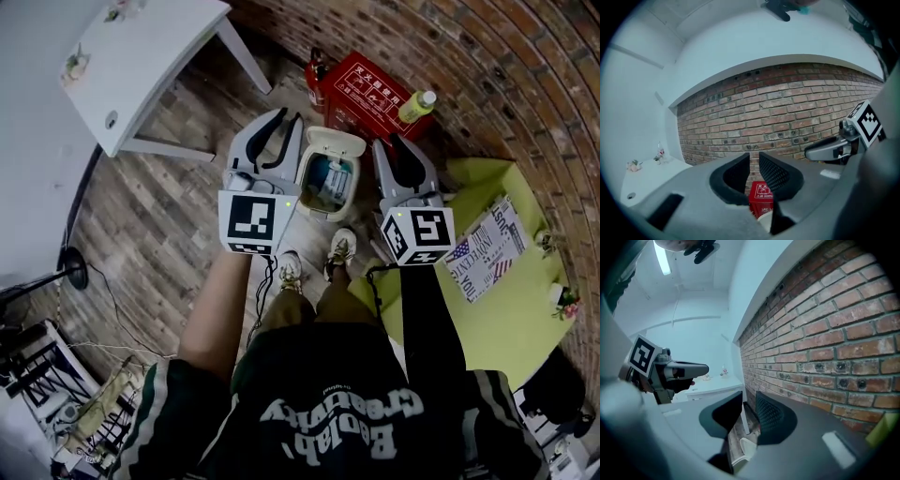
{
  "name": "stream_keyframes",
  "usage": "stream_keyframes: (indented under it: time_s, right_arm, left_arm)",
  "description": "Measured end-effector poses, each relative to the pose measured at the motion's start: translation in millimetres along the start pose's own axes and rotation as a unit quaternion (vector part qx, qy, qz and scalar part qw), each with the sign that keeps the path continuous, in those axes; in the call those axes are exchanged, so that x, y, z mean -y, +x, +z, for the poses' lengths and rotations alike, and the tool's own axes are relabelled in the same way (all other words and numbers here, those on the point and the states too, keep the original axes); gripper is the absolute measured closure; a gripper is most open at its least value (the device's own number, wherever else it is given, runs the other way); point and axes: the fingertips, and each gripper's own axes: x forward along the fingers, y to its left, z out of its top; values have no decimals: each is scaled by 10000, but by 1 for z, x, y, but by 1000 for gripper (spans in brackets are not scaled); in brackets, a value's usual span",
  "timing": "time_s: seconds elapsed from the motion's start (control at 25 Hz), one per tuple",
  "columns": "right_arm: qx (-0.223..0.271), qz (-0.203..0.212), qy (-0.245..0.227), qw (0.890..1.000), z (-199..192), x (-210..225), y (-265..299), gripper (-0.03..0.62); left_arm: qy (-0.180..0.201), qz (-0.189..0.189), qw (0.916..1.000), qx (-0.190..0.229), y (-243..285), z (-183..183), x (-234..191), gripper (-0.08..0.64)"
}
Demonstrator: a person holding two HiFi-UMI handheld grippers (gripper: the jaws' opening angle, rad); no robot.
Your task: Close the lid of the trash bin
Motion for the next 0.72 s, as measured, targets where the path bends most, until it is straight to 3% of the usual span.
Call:
stream_keyframes:
  time_s: [0.32,0.72]
  right_arm:
    - [-85,68,353,9993,-47,15,26,489]
    - [-244,207,401,9987,-93,16,57,492]
  left_arm:
    - [44,-76,9998,-189,23,-37,16,489]
    - [34,-136,9996,-238,43,-78,23,489]
